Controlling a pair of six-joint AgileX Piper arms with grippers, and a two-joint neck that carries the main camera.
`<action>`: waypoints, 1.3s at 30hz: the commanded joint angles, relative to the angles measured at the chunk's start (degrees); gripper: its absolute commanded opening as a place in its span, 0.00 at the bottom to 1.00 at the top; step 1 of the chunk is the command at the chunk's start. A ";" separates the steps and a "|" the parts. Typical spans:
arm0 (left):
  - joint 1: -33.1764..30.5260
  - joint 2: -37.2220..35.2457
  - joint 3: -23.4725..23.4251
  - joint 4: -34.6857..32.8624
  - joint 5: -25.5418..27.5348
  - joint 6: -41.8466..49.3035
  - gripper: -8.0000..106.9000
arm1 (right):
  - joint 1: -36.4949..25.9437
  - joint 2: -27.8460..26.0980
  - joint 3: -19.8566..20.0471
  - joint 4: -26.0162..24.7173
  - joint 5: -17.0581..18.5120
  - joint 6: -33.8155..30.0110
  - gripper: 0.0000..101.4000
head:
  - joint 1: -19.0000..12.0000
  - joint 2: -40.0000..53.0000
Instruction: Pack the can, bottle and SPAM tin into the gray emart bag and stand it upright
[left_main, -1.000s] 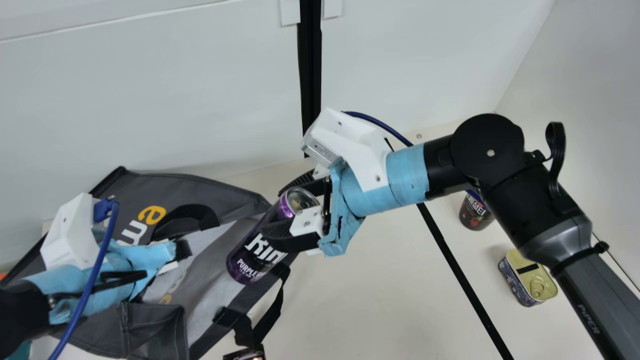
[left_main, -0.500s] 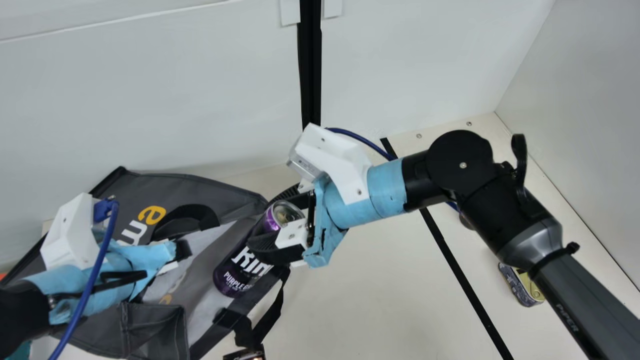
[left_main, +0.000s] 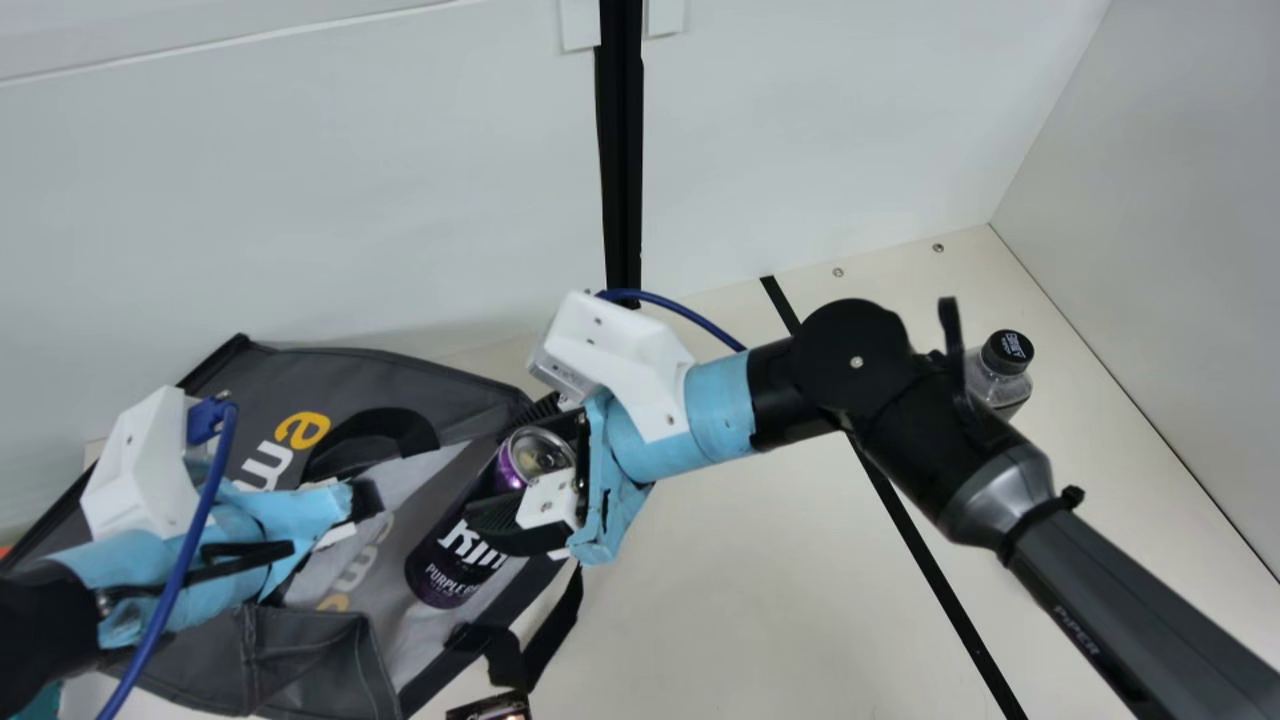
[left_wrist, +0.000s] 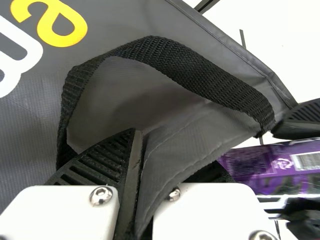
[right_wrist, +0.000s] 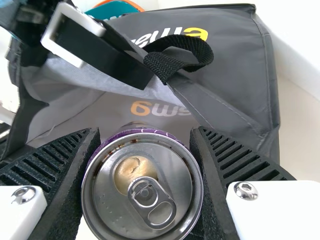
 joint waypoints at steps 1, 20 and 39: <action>0.00 0.00 0.00 0.00 0.00 0.00 0.00 | 0.39 0.36 0.51 0.30 -1.26 -1.78 0.00 | -1.30 -0.05; 0.00 0.00 0.00 0.00 0.00 0.00 0.00 | 3.79 7.66 0.26 6.12 -8.38 -10.55 0.00 | -1.30 -0.05; 0.00 0.00 0.00 0.00 0.00 0.00 0.00 | 6.17 14.75 -3.76 7.46 -9.90 -12.44 0.00 | -1.30 -0.05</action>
